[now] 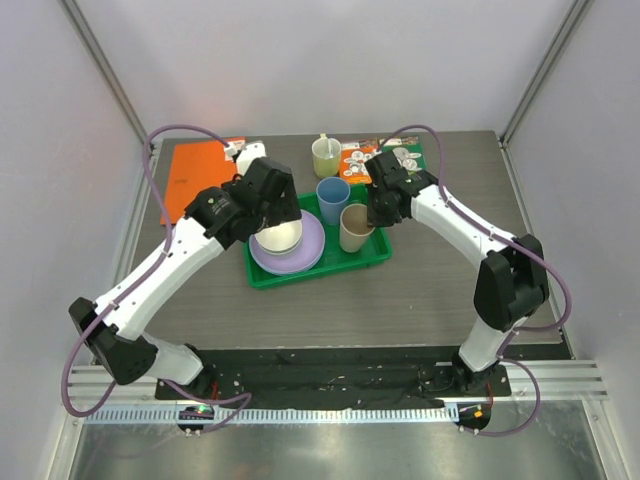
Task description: Place the mixed dishes into the plastic bin
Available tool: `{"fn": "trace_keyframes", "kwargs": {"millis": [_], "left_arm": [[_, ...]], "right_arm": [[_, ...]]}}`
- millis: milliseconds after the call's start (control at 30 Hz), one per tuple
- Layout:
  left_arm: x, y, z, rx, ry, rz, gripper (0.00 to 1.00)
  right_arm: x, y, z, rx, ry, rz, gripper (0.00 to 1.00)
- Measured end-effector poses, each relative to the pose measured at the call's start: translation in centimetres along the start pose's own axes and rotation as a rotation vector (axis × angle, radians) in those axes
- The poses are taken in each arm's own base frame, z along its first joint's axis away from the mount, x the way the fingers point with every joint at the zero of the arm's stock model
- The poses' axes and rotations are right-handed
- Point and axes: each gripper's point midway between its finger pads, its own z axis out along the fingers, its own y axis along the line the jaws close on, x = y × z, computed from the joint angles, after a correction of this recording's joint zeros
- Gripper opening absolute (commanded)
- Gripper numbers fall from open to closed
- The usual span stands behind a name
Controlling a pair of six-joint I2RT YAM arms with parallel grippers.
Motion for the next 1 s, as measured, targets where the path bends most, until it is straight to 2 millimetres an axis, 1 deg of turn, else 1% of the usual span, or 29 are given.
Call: {"fn": "trace_keyframes", "kwargs": {"millis": [133,167,267,400,500,600,667,733,800,833,867,933,967,1000], "left_arm": [[1.2,1.3,0.9,-0.039,0.026,0.011,0.9],[1.3,1.5,1.1,-0.047,0.03,0.012,0.9],[1.3,2.0,1.4,-0.061,0.032,0.006,0.9],[1.1,2.5,1.6,-0.074,0.029,-0.004,0.91],[1.5,3.3,1.8,-0.089,0.034,-0.007,0.91],[1.9,4.4,1.7,-0.103,0.038,-0.012,0.91],[1.8,4.8,1.5,-0.106,0.033,-0.02,0.91],[1.6,4.9,1.3,-0.105,0.025,-0.027,0.92],[1.5,5.1,1.3,-0.105,0.022,-0.032,0.93],[1.4,5.2,1.3,-0.107,0.021,-0.034,0.94],[1.4,5.3,1.3,-0.109,0.021,-0.035,0.95],[1.5,5.4,1.4,-0.113,0.024,-0.038,0.96],[1.6,5.5,1.5,-0.115,0.028,-0.038,0.96],[1.7,5.7,1.6,-0.118,0.032,-0.039,0.96]], "right_arm": [[-0.5,-0.4,0.7,0.018,0.01,-0.007,0.01],[-0.6,-0.5,0.9,0.022,0.012,-0.007,0.04],[-1.1,-0.6,1.3,0.035,0.014,-0.009,0.1],[-1.7,-0.9,1.4,0.054,0.007,-0.015,0.12],[-2.0,-1.1,1.2,0.058,0.0,-0.016,0.13],[-2.4,-1.0,1.4,0.054,-0.003,-0.018,0.17],[-2.2,-0.8,1.8,0.049,0.008,-0.019,0.24],[-1.9,-0.8,2.2,0.046,0.024,-0.016,0.29],[-1.8,-0.9,2.4,0.045,0.033,-0.016,0.48],[-1.7,-0.8,2.4,0.044,0.035,-0.016,0.52],[-1.7,-0.8,2.4,0.043,0.036,-0.014,0.56],[-1.7,-0.7,2.4,0.038,0.038,-0.008,0.6],[-1.6,-0.7,2.3,0.035,0.041,-0.009,0.65],[-1.6,-0.6,2.3,0.032,0.042,-0.008,0.67]]}}
